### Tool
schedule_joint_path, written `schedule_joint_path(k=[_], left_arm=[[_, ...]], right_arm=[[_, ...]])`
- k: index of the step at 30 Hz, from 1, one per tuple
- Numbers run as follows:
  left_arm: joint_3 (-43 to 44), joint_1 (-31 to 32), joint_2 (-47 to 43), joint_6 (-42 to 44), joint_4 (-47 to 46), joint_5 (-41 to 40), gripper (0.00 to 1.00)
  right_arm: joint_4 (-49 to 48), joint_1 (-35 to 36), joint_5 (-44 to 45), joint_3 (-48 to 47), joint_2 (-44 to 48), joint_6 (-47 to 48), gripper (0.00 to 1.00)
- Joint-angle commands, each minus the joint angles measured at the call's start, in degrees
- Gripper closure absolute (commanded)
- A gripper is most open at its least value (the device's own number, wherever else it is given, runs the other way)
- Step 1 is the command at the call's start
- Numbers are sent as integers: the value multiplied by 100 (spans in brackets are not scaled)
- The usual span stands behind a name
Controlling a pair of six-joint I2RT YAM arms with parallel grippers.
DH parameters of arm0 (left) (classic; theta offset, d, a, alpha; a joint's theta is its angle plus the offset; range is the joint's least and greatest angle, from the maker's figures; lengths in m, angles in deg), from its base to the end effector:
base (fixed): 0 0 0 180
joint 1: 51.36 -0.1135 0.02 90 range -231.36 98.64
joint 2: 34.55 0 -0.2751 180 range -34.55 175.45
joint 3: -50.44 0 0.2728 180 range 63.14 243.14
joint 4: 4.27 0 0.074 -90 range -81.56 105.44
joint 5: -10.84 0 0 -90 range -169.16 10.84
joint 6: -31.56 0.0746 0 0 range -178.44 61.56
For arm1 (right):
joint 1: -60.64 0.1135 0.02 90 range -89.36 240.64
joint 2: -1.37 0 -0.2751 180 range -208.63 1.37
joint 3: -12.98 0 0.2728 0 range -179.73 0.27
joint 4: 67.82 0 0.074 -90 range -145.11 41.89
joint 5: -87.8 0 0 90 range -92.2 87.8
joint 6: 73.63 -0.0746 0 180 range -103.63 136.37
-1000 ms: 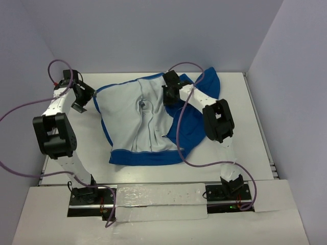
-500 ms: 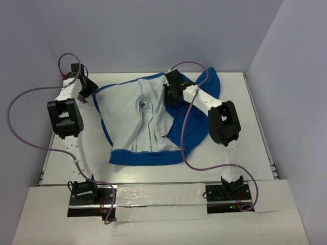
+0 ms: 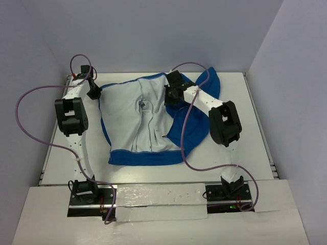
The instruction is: Zip up the jacket
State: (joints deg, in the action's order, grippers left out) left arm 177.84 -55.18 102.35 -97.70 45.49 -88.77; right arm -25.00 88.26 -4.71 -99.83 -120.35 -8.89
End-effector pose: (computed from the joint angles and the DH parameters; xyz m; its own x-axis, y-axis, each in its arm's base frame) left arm 0.5633 0.0501 0.1296 -0.5686 -0.6633 -0.4866 -0.6595 0.7211 -0.2124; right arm 0.4647 0.2468 0.1886 -0.8370 0.0432 -0.5455 -0.1438 0.9445 0.2954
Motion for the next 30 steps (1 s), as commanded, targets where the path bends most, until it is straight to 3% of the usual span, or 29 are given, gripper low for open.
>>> schedule_joint_path(k=[1, 7, 12, 15, 20, 21, 22, 23, 25, 26, 29, 30], left_arm=[[315, 25, -392, 606, -434, 162, 100], [721, 683, -1229, 1525, -562, -46, 100], [920, 2254, -1531, 2291, -451, -768, 100], [854, 3115, -1583, 2196, -368, -1064, 100], [271, 4219, -1735, 1895, -617, -833, 100], [269, 4455, -1656, 1842, -554, -872, 100], [304, 4557, -1576, 1759, -450, -818, 100], [348, 4638, -1473, 1569, -267, -547, 97], [377, 4637, -1413, 1402, -100, -54, 80], [355, 4636, -1465, 1378, -55, 150, 49], [359, 4613, -1678, 1563, 10, 224, 4], [402, 4577, -1750, 1610, 45, 189, 1]], right_arm=[[-302, -146, 220, 272, 732, -154, 100], [-771, -575, 104, 970, 1506, -441, 100], [-1635, -1245, 375, 2332, 2573, -1109, 100], [-1887, -1615, 753, 3059, 3199, -1415, 100], [-2022, -2049, 1212, 3867, 3852, -1782, 99], [-1984, -2136, 1144, 3908, 3835, -1785, 94], [-1930, -2191, 1060, 3887, 3795, -1759, 77], [-1857, -2264, 987, 3836, 3707, -1730, 68], [-1677, -2279, 993, 3691, 3640, -1613, 39], [-1651, -2279, 1021, 3652, 3661, -1543, 34], [-1694, -2268, 1112, 3524, 3836, -1278, 26], [-1703, -2260, 1095, 3477, 3857, -1220, 26]])
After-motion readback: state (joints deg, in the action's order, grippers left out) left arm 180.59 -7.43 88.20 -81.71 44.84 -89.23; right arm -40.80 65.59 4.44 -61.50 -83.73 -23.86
